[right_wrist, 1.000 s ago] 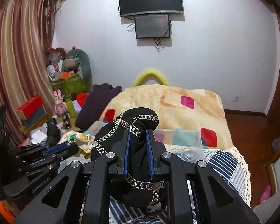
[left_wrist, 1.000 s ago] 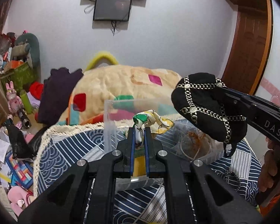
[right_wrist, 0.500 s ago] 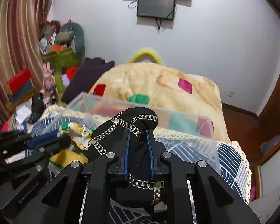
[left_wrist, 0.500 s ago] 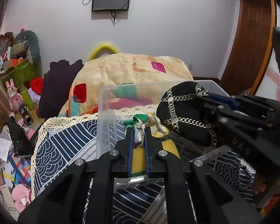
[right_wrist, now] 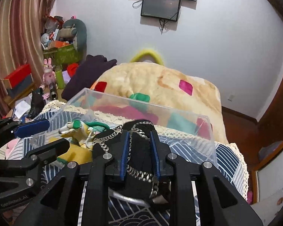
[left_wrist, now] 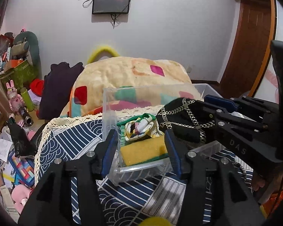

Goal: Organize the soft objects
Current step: 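Carry the floral cloth into the box with the left tool while the right tool drops the chain bag in, then grasp the yellow plush ball with the left tool while the right tool grasps the braided bracelet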

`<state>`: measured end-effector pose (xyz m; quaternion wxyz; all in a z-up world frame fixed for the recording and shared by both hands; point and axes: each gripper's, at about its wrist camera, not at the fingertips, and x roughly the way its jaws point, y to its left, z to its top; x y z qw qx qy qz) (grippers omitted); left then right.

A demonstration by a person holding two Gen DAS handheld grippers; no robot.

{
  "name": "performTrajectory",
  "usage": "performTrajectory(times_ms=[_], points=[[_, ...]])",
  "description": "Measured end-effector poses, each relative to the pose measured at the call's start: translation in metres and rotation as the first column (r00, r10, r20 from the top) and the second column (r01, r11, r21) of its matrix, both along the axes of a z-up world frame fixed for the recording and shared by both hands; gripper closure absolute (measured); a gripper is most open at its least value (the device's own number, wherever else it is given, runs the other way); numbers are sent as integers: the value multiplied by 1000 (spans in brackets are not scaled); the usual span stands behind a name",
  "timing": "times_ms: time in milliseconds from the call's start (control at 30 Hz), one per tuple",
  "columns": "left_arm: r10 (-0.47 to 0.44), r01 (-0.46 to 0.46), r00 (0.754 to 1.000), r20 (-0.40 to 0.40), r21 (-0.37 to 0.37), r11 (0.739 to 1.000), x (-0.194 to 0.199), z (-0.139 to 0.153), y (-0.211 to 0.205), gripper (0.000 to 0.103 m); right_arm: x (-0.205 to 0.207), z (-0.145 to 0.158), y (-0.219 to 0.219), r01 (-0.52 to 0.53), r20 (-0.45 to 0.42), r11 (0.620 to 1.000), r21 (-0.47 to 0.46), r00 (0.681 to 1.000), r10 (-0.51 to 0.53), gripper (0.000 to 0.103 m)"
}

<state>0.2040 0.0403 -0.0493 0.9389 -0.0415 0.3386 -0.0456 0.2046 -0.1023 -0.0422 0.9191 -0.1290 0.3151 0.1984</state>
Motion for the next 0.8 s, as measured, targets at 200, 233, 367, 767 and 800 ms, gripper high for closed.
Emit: performTrajectory(times_ms=[200,233,367,767,800], points=[[-4,4,999,40,8,1000,-18,14,-1,37,-17,16,-11,-25,33,998,57,999,24,66],[-4,4,999,46,7,1000,-20,16,-1,35,-21,19,-13,-29,44,997,65,999,26,61],[-11,11,998,70,-1,1000,-34,26,-1,30,-37,31,-21,-53,78,994,97,996,45,54],[-14,11,992,129,24,1000,-80,36,-4,11,-83,40,-44,-89,164,986,138,984,66,31],[-16,12,992,127,29,999,-83,34,-4,10,-86,37,-46,-86,163,987,134,985,63,31]])
